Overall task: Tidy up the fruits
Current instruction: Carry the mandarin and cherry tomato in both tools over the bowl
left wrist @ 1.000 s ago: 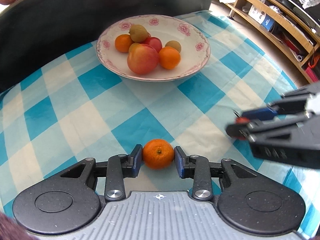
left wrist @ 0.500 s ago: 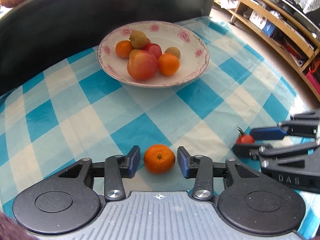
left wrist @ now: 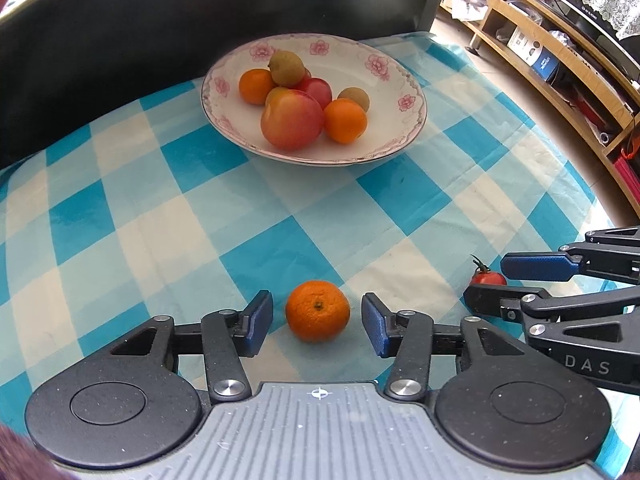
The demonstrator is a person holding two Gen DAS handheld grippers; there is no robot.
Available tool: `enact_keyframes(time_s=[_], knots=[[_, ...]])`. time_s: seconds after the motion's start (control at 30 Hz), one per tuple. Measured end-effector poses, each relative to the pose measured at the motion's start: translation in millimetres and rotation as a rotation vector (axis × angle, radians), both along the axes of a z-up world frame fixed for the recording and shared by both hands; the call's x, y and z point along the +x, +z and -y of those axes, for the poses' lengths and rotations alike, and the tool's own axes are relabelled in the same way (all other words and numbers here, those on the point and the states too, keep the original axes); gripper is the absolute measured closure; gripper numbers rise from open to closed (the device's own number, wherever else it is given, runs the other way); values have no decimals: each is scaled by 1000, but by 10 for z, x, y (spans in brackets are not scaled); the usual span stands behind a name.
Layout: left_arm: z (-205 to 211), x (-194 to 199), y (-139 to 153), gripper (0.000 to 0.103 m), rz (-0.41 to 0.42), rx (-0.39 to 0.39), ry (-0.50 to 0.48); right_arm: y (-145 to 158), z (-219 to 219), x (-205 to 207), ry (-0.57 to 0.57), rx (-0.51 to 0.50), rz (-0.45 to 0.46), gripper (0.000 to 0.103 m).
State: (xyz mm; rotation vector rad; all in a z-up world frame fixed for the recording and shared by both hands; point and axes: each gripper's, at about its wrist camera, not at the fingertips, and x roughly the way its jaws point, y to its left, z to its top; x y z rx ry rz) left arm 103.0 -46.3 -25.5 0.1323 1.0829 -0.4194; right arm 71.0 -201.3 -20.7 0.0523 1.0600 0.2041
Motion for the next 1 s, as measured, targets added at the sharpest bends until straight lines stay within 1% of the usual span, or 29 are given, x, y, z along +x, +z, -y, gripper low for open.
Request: enact_keyframes(time_s=[0.13, 0.33, 0.4, 0.47, 0.57, 0.6, 0.67, 1.0], knots=[[29, -23, -9, 46, 7, 16, -12, -24, 0, 4, 2, 1, -8, 62], [36, -38, -11, 51, 23, 36, -15, -112, -33, -7, 4, -16, -30, 62], [44, -47, -12, 55, 33, 48, -18, -127, -36, -10, -3, -29, -23, 62], [48, -58, -14, 55, 42, 58, -21, -135, -26, -4, -12, -31, -20, 63], [60, -74, -11, 61, 52, 69, -31, -140, -29, -3, -14, -40, -19, 64], [63, -80, -10, 61, 53, 71, -33, -140, -43, -7, -9, -53, -17, 65], [72, -89, -8, 61, 56, 74, -39, -140, -66, -21, 0, -79, -9, 71], [145, -113, 0, 61, 62, 77, -66, -134, -77, -27, 16, -102, 2, 72]])
